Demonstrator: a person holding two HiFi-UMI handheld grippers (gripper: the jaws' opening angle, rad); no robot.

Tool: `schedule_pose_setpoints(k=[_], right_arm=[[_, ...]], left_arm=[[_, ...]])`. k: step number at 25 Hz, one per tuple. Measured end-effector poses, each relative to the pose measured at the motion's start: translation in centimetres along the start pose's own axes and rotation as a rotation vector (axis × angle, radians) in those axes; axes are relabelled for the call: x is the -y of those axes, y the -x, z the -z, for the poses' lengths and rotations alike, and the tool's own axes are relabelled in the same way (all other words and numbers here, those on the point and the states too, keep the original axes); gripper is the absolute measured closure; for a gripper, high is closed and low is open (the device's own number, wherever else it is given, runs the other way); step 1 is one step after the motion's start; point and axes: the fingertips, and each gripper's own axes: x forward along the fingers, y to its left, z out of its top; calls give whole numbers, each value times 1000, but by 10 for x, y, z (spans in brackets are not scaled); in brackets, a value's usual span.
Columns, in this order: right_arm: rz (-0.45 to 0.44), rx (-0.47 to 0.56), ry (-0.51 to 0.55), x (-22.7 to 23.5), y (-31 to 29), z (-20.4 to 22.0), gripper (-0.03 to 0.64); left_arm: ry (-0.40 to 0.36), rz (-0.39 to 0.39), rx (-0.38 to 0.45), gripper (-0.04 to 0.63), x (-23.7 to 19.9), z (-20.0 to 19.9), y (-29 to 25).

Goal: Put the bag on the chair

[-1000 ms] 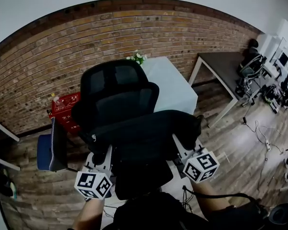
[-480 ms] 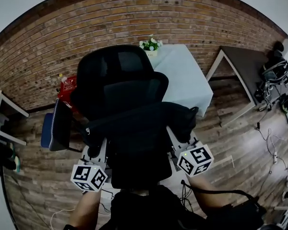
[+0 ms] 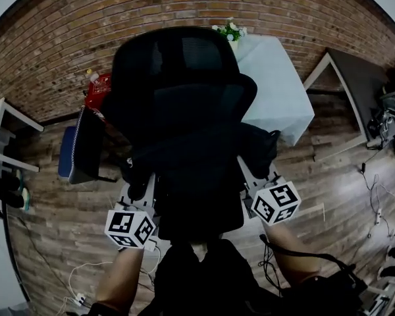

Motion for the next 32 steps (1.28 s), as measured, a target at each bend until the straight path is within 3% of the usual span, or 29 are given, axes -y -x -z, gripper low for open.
schedule_pose_setpoints(k=[12, 32], right_arm=[[58, -92, -39, 14, -55, 77, 538], [73, -265, -31, 52, -116, 208, 537]], left_arm=[[32, 25, -118, 543, -56, 73, -43], [87, -62, -314, 543, -108, 207, -91]])
